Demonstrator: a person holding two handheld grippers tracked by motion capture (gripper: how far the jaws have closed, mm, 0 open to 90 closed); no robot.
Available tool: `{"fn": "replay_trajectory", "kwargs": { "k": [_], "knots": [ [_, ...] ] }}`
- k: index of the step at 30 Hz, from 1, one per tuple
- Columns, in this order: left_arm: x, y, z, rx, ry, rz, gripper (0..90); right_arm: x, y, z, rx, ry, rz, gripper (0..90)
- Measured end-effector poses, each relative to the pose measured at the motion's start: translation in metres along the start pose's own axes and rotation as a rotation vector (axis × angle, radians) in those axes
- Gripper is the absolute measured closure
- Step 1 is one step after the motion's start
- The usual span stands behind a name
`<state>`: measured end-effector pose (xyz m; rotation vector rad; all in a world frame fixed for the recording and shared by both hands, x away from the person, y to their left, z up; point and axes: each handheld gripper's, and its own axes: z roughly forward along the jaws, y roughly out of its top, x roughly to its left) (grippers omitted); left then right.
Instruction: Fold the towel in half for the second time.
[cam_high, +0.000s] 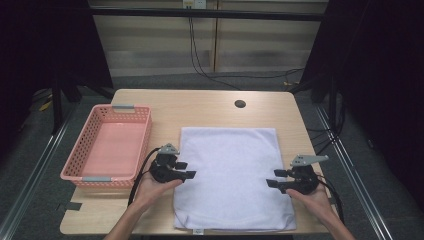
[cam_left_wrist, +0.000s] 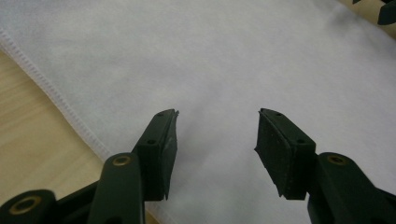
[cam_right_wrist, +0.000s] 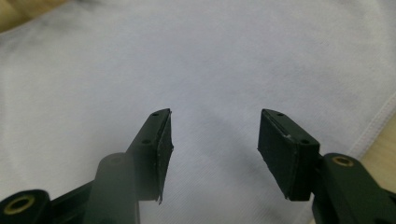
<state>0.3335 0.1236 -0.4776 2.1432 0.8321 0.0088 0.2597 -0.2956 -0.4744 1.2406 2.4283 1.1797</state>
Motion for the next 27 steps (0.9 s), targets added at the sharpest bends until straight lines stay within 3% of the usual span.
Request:
{"fn": "replay_trajectory", "kwargs": {
  "k": [2,5,9,12,16,18,19,20,22,27],
  "knots": [
    [0.005,0.0,0.006,0.009,0.027,-0.01,51.2,-0.005,0.007,0.01,0.01,-0.01,-0.011,46.2],
    [0.008,-0.002,0.012,0.043,0.027,0.014,55.1,-0.009,0.016,0.025,0.034,-0.026,-0.029,46.3],
    [0.01,-0.003,0.018,0.044,0.044,0.028,57.2,-0.016,0.024,0.046,0.062,-0.031,-0.035,46.6],
    [0.011,-0.005,0.018,0.041,0.032,0.033,58.4,-0.02,0.027,0.056,0.071,-0.045,-0.051,48.3],
    [0.007,-0.009,0.019,0.028,0.05,0.044,59.0,-0.019,0.025,0.056,0.077,-0.059,-0.074,54.4],
    [0.002,-0.009,0.019,0.043,0.099,0.082,64.6,-0.018,0.023,0.056,0.069,-0.077,-0.075,56.7],
    [0.001,-0.009,0.019,0.046,0.1,0.085,65.4,-0.017,0.022,0.055,0.064,-0.078,-0.08,57.7],
    [-0.001,-0.01,0.019,0.039,0.099,0.076,66.5,-0.016,0.021,0.055,0.065,-0.085,-0.078,58.8],
    [-0.002,-0.011,0.018,0.051,0.08,0.103,66.9,-0.013,0.018,0.052,0.068,-0.098,-0.086,60.1],
    [-0.012,-0.018,0.015,0.047,0.05,0.107,66.0,-0.009,0.006,0.04,0.066,-0.076,-0.111,61.2]
  ]
}}
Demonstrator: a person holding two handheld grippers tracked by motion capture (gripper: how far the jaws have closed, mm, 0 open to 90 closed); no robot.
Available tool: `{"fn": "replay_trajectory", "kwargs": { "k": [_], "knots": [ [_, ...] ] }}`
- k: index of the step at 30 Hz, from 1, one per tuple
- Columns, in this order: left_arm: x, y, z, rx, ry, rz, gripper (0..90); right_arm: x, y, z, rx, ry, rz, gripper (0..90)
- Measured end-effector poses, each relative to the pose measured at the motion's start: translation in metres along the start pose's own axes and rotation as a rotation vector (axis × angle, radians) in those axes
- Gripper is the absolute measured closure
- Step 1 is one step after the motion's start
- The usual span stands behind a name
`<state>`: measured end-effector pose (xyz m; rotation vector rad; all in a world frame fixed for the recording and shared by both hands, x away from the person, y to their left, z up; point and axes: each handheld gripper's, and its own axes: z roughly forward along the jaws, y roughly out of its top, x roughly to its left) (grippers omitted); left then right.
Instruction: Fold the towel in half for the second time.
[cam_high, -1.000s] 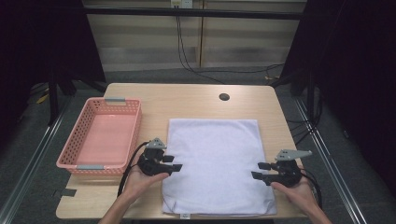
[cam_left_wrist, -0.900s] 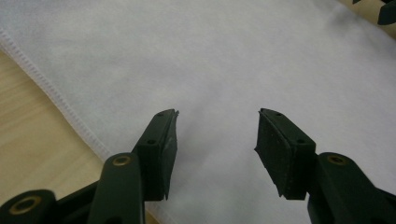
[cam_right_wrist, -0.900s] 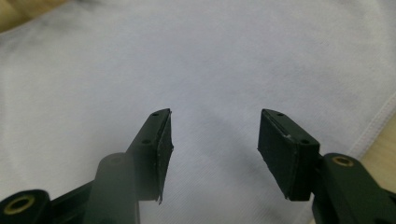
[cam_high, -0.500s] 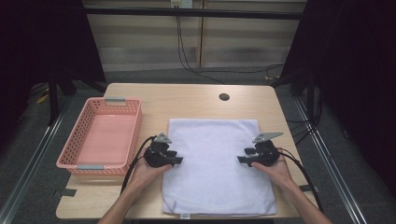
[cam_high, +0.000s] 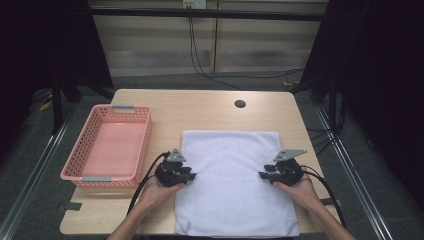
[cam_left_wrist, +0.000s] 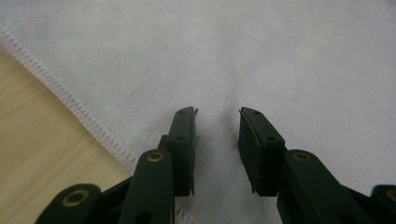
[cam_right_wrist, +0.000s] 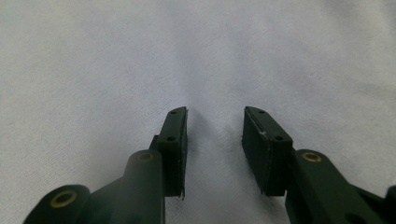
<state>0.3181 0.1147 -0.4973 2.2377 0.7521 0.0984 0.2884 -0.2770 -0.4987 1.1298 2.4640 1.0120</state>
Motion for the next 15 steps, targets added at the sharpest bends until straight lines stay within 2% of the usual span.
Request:
{"fn": "replay_trajectory", "kwargs": {
  "k": [1,5,7,8,13,15],
  "knots": [
    [-0.002,-0.002,-0.001,-0.012,-0.004,-0.02,65.8,0.0,-0.002,-0.002,0.004,0.004,0.003,61.2],
    [-0.015,-0.009,-0.005,-0.007,-0.037,-0.031,65.3,0.006,-0.011,-0.012,0.007,0.035,0.011,60.8],
    [-0.025,-0.012,-0.008,0.013,-0.051,0.002,62.3,0.012,-0.017,-0.018,0.012,0.041,-0.007,60.7],
    [-0.03,-0.014,-0.01,0.017,-0.049,0.003,62.3,0.015,-0.019,-0.021,0.021,0.04,-0.014,60.7],
    [-0.049,-0.026,-0.02,0.036,-0.112,0.006,62.3,0.026,-0.031,-0.034,0.04,0.076,-0.012,60.3],
    [-0.056,-0.031,-0.024,0.044,-0.12,0.009,62.4,0.032,-0.035,-0.039,0.047,0.083,-0.017,60.2]
  ]
}}
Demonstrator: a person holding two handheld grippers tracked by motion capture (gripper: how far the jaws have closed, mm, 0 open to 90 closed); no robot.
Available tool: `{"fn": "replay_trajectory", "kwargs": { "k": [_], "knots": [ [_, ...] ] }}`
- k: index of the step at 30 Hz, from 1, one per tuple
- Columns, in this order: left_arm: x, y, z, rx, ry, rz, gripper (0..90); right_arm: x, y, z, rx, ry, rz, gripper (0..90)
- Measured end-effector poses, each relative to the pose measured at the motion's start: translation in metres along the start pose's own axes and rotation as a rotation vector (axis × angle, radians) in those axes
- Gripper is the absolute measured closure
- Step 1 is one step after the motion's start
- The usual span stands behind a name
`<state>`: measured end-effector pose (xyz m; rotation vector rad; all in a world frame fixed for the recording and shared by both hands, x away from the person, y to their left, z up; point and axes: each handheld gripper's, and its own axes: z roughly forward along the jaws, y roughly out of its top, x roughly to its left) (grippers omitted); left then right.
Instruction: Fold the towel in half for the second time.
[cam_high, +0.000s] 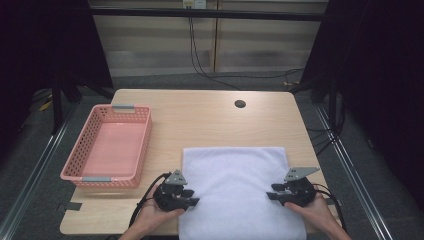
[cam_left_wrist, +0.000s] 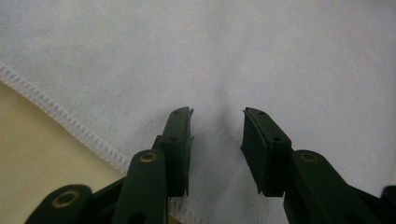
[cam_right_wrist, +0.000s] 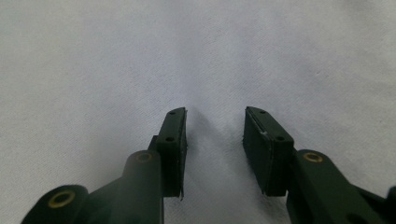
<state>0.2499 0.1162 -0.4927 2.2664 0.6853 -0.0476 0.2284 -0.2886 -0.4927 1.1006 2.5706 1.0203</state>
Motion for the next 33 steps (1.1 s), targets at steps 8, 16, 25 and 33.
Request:
{"fn": "replay_trajectory", "kwargs": {
  "k": [8,16,25,33],
  "knots": [
    [-0.009,-0.008,-0.009,0.028,-0.057,0.014,63.1,0.032,-0.015,-0.015,0.048,0.036,-0.04,59.9],
    [0.033,0.035,-0.003,-0.075,0.055,-0.038,60.8,-0.032,0.015,-0.031,-0.104,-0.096,0.07,58.6],
    [0.075,0.065,0.014,-0.118,0.11,-0.086,57.5,-0.095,0.032,-0.003,-0.081,-0.149,0.097,55.5],
    [0.095,0.058,0.017,-0.132,0.154,-0.143,51.0,-0.104,0.026,0.014,-0.033,-0.115,0.119,55.1]
  ]
}}
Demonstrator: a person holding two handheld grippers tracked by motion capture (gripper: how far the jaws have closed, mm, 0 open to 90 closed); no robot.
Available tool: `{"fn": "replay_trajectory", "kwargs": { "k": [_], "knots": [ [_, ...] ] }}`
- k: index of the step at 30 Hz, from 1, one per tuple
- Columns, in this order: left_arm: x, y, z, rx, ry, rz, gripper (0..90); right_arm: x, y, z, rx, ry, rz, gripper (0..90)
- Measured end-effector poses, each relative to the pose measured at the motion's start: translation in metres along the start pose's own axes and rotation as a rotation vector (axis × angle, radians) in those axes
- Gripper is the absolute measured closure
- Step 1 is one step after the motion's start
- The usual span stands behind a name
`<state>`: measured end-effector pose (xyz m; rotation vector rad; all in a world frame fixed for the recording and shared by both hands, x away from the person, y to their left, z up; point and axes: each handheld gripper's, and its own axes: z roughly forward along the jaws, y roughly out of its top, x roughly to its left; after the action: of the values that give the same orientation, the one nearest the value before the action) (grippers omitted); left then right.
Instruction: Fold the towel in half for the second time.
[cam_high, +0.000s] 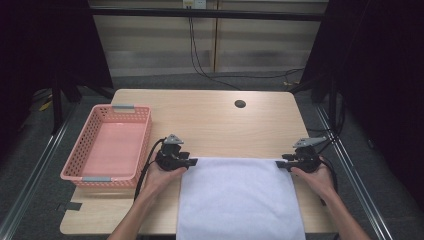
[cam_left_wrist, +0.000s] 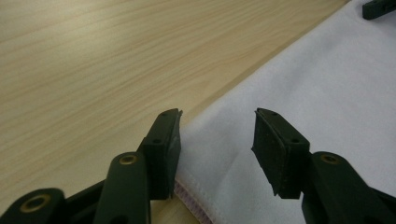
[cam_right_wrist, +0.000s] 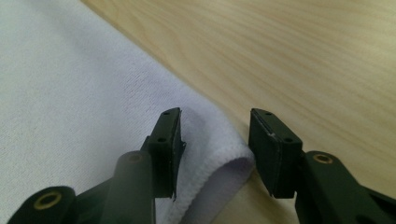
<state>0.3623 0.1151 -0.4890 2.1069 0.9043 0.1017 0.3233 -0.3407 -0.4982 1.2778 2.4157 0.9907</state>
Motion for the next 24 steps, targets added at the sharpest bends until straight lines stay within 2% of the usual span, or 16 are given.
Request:
{"fn": "replay_trajectory", "kwargs": {
  "k": [1,2,5,8,10,13,16,19,20,22,24],
  "knots": [
    [-0.0013,0.0,0.0014,0.005,0.024,0.013,50.0,-0.0005,-0.0011,0.0005,-0.009,0.01,-0.005,55.6],
    [-0.0016,0.0002,0.0027,0.002,0.03,0.013,47.5,-0.0004,-0.0014,-0.0001,-0.005,0.011,0.001,56.8],
    [-0.0016,-0.0005,0.0044,0.013,0.02,0.021,45.9,0.0031,-0.004,-0.0021,-0.009,0.016,0.003,68.1],
    [0.002,-0.0011,0.0035,0.021,0.04,0.011,44.8,0.0068,-0.0062,-0.0033,-0.011,0.029,0.011,77.7],
    [0.0036,-0.0036,0.0047,0.025,0.041,0.0,42.9,0.0077,-0.0064,-0.0036,-0.009,0.027,0.014,81.0],
    [0.0044,-0.005,0.0044,0.058,0.051,0.016,43.3,0.0073,-0.0063,-0.0033,-0.009,0.035,0.019,82.8],
    [0.0047,-0.0064,0.0064,0.06,0.044,0.02,44.8,0.0069,-0.0061,-0.0033,-0.008,0.04,0.019,83.2],
    [0.0039,-0.0072,0.0055,0.066,0.022,0.033,50.8,0.0066,-0.0061,-0.0037,-0.004,0.042,0.021,83.4],
    [0.0037,-0.0075,0.005,0.072,0.001,0.036,56.5,0.0068,-0.0063,-0.0035,-0.007,0.046,0.028,83.4],
    [0.0022,-0.0089,0.0052,0.067,-0.006,0.039,64.0,0.0073,-0.0066,-0.0037,-0.008,0.038,0.035,83.3],
    [0.002,-0.0092,0.006,0.064,-0.016,0.024,72.7,0.008,-0.007,-0.0038,-0.012,0.034,0.034,83.5]
  ]
}}
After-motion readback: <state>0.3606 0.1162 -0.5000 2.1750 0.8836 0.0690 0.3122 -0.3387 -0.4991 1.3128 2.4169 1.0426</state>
